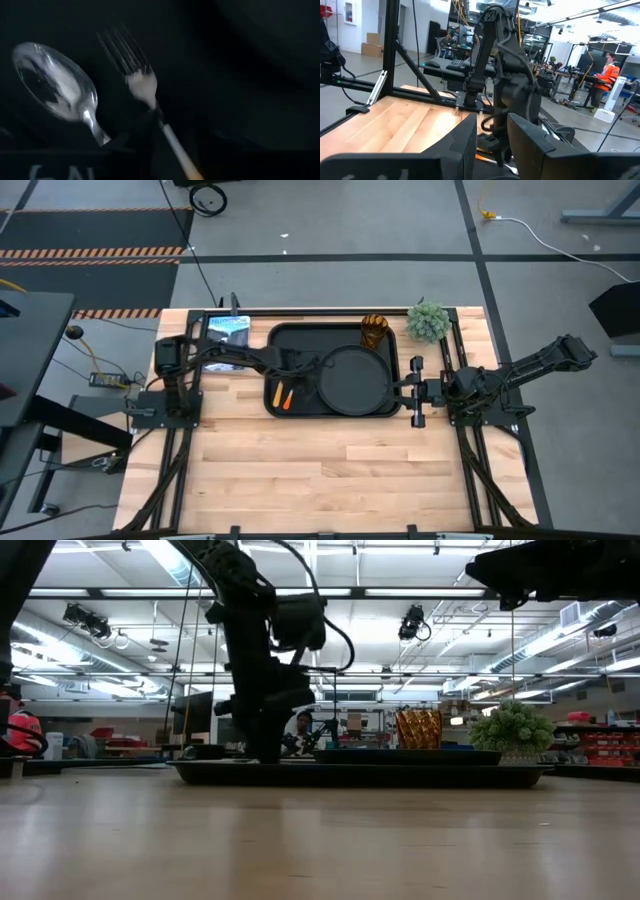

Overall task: Pick and place plate/cup/fork/spoon on tray
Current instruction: Adjust the orange fork on the table, then return to Home Position

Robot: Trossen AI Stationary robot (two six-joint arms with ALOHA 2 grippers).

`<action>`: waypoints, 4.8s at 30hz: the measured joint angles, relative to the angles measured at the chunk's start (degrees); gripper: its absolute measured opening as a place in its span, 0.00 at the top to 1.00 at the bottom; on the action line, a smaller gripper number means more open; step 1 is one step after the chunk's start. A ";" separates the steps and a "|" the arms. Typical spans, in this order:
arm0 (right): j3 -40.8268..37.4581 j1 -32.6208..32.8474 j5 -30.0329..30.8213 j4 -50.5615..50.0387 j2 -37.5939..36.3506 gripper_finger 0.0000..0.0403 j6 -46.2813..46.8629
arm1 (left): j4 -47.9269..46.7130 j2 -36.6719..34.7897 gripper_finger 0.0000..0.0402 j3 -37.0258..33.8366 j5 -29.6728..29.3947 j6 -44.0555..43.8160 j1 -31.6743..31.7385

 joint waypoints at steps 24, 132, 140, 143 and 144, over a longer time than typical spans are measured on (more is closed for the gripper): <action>0.02 -0.01 -1.21 0.05 0.00 0.71 0.05 | 1.40 1.70 0.84 -0.04 5.91 -16.66 2.54; -10.47 -19.96 -4.94 5.75 -2.75 0.71 16.11 | 14.66 -30.87 0.98 -0.04 14.24 41.92 11.19; -10.47 -19.96 -4.94 5.73 -2.75 0.71 16.02 | 14.65 -30.88 0.98 -0.04 14.20 41.94 11.19; -10.47 -19.96 -4.94 5.73 -2.75 0.71 16.02 | 14.65 -30.88 0.98 -0.04 14.20 41.94 11.19; -10.47 -19.96 -4.94 5.73 -2.75 0.71 16.02 | 14.65 -30.88 0.98 -0.04 14.20 41.94 11.19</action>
